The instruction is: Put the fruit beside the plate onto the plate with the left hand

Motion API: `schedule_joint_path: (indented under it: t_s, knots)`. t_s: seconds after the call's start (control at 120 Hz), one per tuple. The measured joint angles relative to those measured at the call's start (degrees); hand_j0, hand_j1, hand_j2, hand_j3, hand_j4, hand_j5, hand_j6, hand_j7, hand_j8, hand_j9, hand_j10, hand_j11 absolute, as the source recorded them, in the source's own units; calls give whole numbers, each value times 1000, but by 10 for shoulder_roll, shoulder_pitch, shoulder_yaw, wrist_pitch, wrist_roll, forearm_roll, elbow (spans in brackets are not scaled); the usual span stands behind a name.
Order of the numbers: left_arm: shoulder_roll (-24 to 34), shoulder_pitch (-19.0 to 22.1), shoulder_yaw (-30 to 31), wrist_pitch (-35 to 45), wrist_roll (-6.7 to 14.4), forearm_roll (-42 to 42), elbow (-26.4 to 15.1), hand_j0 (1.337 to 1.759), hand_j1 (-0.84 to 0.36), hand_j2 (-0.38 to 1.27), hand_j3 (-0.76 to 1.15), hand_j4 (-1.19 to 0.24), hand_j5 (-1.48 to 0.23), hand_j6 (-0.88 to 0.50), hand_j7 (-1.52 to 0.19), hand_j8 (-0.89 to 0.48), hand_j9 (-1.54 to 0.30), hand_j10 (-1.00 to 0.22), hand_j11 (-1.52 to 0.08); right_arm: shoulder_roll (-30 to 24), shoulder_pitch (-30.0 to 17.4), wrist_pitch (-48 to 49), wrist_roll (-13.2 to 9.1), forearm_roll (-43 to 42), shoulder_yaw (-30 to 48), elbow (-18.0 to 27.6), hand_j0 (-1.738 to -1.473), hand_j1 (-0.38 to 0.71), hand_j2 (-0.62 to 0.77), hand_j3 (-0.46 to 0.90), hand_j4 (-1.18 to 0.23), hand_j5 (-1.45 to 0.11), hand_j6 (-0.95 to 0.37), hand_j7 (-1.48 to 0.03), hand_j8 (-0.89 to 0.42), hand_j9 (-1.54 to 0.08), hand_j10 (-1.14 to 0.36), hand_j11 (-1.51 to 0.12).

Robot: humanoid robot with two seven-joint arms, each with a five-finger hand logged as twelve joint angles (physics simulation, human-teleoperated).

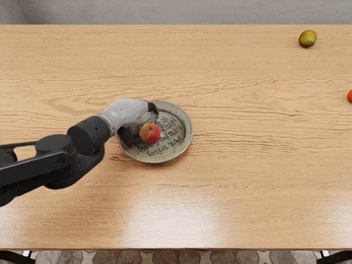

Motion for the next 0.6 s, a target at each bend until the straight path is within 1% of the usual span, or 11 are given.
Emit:
schedule_joint_path:
  t_s: [0.05, 0.083, 0.125, 0.167, 0.225, 0.283, 0.333, 0.4, 0.483, 0.6]
  knots:
    - [13, -4, -10, -1, 0, -10, -5, 1656, 58, 87, 0, -240, -378, -185, -371, -200, -368, -299, -368, 0, 0, 0, 0, 0, 0, 0, -1658, -349, 0, 0, 0, 0, 0, 0, 0, 0, 0, 0]
    - [24, -24, -19, -5, 0, -29, -8, 1657, 88, 77, 0, -217, -337, -171, -331, -183, -329, -267, -328, 0, 0, 0, 0, 0, 0, 0, -1658, -349, 0, 0, 0, 0, 0, 0, 0, 0, 0, 0]
    - [39, -50, -29, -10, 0, -68, -11, 1657, 121, 66, 0, -191, -292, -153, -287, -163, -285, -232, -285, 0, 0, 0, 0, 0, 0, 0, -1658, -349, 0, 0, 0, 0, 0, 0, 0, 0, 0, 0]
    - [60, -63, -45, -22, 0, -124, -13, 1657, 150, 56, 0, -166, -251, -136, -248, -144, -246, -199, -246, 0, 0, 0, 0, 0, 0, 0, -1658, -349, 0, 0, 0, 0, 0, 0, 0, 0, 0, 0]
    - [85, -59, -88, -70, 0, -220, -15, 1657, 187, 45, 0, -137, -204, -114, -201, -120, -200, -162, -200, 0, 0, 0, 0, 0, 0, 0, -1658, -349, 0, 0, 0, 0, 0, 0, 0, 0, 0, 0]
    - [115, -59, -136, -147, 0, -325, -16, 1658, 215, 36, 0, -114, -166, -97, -164, -102, -163, -132, -163, 0, 0, 0, 0, 0, 0, 0, -1658, -349, 0, 0, 0, 0, 0, 0, 0, 0, 0, 0]
    - [145, -62, -164, -208, 0, -415, -16, 1658, 237, 30, 0, -96, -139, -83, -137, -87, -136, -111, -136, 0, 0, 0, 0, 0, 0, 0, -1658, -349, 0, 0, 0, 0, 0, 0, 0, 0, 0, 0]
    - [209, -62, -186, -272, 0, -535, -16, 1658, 260, 23, 0, -77, -109, -68, -108, -71, -107, -88, -107, 0, 0, 0, 0, 0, 0, 0, -1658, -349, 0, 0, 0, 0, 0, 0, 0, 0, 0, 0]
    - [265, -62, -205, -313, 0, -663, -12, 1658, 281, 18, 0, -60, -83, -55, -82, -56, -82, -67, -81, 0, 0, 0, 0, 0, 0, 0, -1658, -349, 0, 0, 0, 0, 0, 0, 0, 0, 0, 0]
    - [305, -60, -230, -336, 0, -760, -8, 1658, 299, 12, 0, -45, -60, -43, -59, -43, -59, -49, -59, 0, 0, 0, 0, 0, 0, 1, -1658, -349, 0, 0, 0, 0, 0, 0, 0, 0, 0, 0]
